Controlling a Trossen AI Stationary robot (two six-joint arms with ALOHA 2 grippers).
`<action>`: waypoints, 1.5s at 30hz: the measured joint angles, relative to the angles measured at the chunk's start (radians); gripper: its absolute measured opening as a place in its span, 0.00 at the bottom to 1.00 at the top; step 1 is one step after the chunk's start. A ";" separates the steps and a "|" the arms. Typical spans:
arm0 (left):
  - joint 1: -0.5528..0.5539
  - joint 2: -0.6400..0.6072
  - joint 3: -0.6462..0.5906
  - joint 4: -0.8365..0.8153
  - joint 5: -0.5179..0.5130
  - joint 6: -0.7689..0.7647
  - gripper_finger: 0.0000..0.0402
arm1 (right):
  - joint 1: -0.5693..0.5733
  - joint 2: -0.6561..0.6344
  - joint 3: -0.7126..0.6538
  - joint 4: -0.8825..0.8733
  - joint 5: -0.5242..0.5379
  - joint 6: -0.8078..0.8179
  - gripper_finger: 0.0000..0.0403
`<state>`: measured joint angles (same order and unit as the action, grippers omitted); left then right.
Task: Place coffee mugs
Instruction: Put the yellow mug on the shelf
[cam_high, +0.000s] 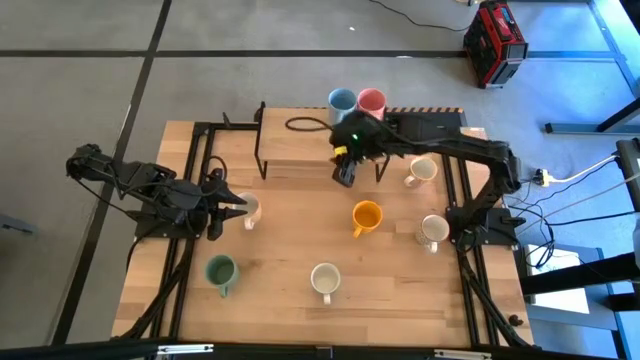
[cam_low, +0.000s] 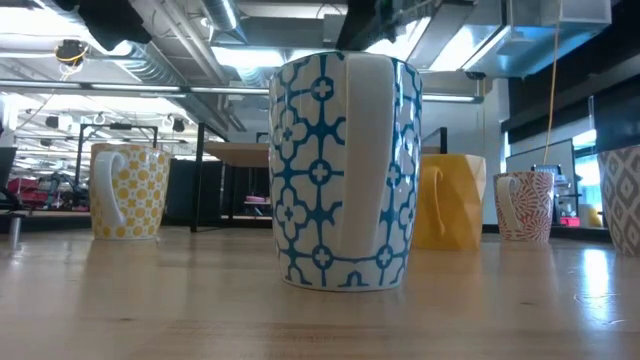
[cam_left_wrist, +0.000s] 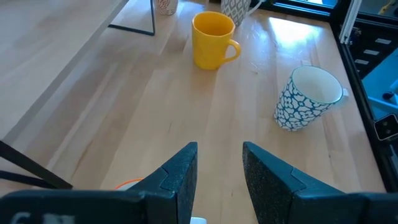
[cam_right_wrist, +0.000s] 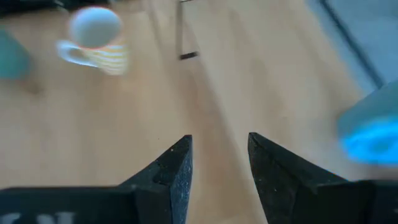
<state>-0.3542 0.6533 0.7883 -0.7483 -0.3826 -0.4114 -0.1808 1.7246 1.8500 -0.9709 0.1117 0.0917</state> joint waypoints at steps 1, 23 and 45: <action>0.000 0.000 0.000 0.000 -0.004 0.000 0.31 | 0.026 -0.011 0.000 -0.009 0.001 0.054 0.36; 0.000 0.000 0.000 0.006 -0.209 0.002 0.31 | 0.584 0.096 -0.265 0.132 0.243 0.984 0.36; 0.000 0.000 0.000 0.005 -0.200 0.001 0.31 | 0.473 0.275 -0.289 -0.093 0.234 1.297 0.36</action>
<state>-0.3539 0.6537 0.7883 -0.7429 -0.5823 -0.4104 0.2923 1.9999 1.5612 -1.0641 0.3454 1.3884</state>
